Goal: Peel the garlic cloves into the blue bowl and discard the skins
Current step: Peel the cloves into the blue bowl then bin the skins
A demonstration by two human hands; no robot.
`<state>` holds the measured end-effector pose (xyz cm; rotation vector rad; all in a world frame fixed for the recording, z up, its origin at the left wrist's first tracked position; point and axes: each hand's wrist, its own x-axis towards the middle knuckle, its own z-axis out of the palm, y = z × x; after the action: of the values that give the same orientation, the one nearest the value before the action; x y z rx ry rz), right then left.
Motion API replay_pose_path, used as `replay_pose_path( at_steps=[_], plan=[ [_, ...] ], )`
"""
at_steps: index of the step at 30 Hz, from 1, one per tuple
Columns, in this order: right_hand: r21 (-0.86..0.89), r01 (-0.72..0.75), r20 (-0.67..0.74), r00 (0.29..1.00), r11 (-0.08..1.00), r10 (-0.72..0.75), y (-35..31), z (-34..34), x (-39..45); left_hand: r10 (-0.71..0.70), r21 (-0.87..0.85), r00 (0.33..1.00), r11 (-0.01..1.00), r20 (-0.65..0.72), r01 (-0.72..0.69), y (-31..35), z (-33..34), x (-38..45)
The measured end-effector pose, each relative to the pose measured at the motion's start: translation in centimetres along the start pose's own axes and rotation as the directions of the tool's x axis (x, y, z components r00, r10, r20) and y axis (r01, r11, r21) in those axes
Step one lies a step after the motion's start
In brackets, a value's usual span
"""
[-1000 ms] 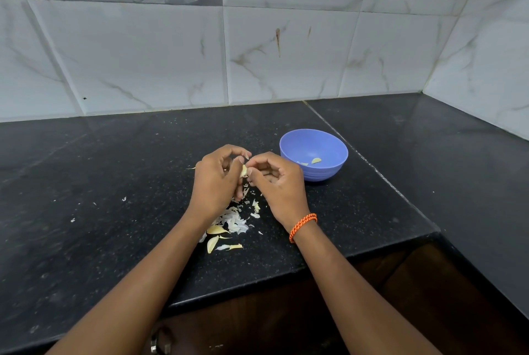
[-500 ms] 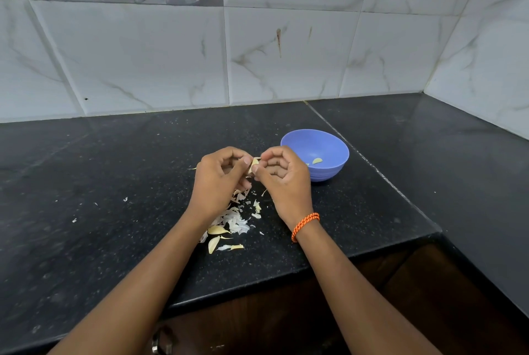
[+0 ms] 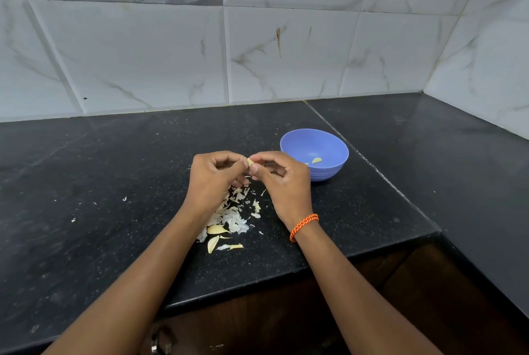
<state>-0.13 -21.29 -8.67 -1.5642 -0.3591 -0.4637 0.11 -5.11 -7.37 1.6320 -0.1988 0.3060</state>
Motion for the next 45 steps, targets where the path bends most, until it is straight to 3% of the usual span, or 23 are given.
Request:
replay_pose_path(
  at_steps=[13, 45],
  plan=[
    [-0.008, -0.027, -0.048, 0.998, 1.0, 0.027, 0.08, -0.19, -0.01, 0.027, -0.003, 0.998, 1.0, 0.05, -0.027, 0.39, 0.15, -0.33],
    [0.123, -0.077, 0.039, 0.997, 0.989, 0.073, -0.05, -0.33, -0.06, -0.004, -0.09, 1.0, 0.996, -0.007, 0.004, -0.24, -0.04, 0.18]
  ],
)
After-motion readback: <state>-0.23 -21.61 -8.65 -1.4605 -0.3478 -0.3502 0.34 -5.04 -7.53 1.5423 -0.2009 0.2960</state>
